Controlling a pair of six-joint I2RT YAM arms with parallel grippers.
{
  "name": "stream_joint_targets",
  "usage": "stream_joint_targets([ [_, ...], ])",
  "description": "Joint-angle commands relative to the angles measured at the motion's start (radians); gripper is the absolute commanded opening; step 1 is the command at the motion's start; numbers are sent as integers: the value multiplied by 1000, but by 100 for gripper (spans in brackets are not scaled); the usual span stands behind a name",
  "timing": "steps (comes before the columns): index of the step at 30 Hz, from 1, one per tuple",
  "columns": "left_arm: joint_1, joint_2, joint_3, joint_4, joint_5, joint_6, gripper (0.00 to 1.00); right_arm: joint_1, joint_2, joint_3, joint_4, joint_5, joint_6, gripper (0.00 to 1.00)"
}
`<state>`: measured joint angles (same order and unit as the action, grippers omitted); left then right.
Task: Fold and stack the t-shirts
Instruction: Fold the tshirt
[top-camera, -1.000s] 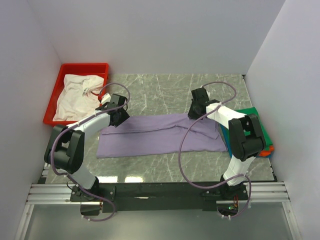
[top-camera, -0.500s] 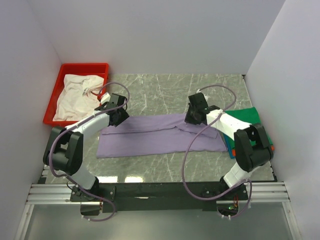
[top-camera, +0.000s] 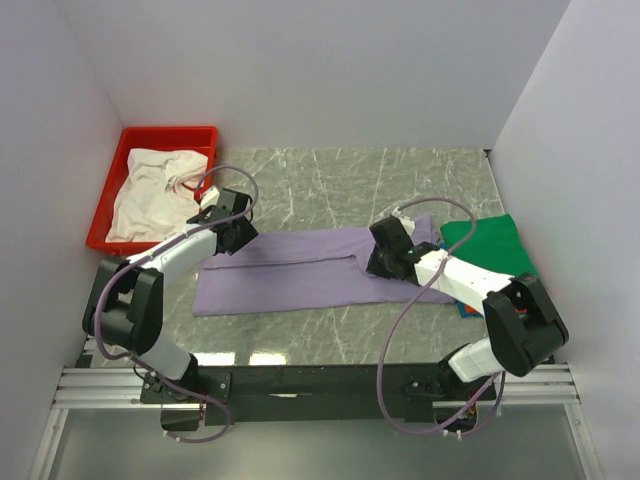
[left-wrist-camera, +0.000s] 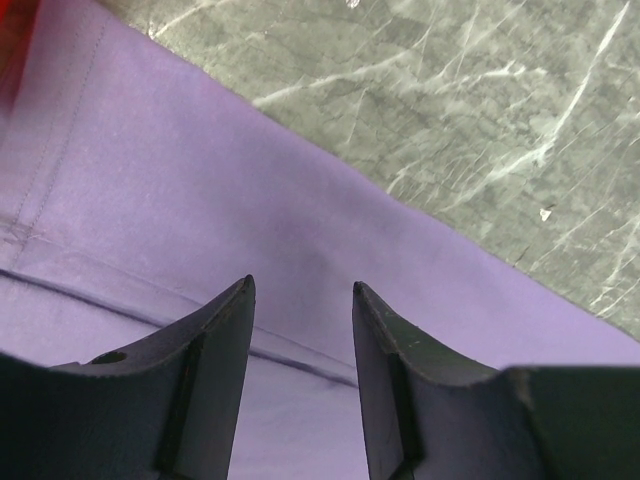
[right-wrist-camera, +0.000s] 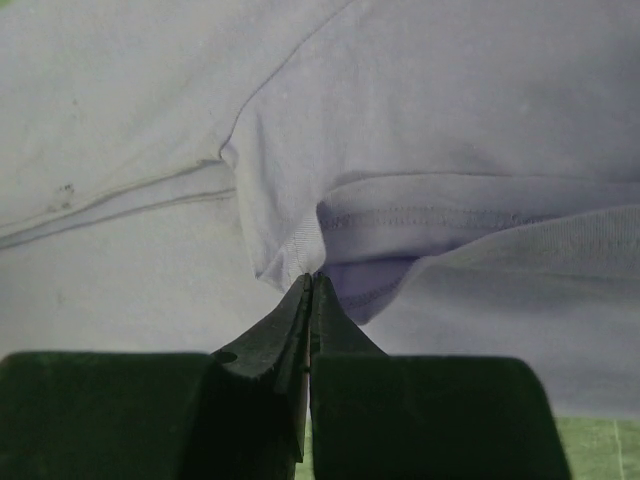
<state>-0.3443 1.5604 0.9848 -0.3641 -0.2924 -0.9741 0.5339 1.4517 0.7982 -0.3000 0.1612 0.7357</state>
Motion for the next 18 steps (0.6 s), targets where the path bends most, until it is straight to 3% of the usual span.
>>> stream_joint_targets([
  [1, -4, -46, -14, 10, 13, 22, 49, 23, -66, -45, 74, 58, 56, 0],
  [7, -4, -54, -18, 7, 12, 25, 49, 61, -94, -106, 128, 44, 83, 0],
  [9, -4, -54, -23, 5, 12, 25, 49, 72, -94, -119, 142, 38, 91, 6],
  [13, -4, -53, -23, 2, 15, 28, 49, 90, -99, -122, 144, 38, 106, 27],
  [18, -4, -60, -21, -3, 10, 34, 49, 90, -161, -100, 86, 57, 100, 37],
])
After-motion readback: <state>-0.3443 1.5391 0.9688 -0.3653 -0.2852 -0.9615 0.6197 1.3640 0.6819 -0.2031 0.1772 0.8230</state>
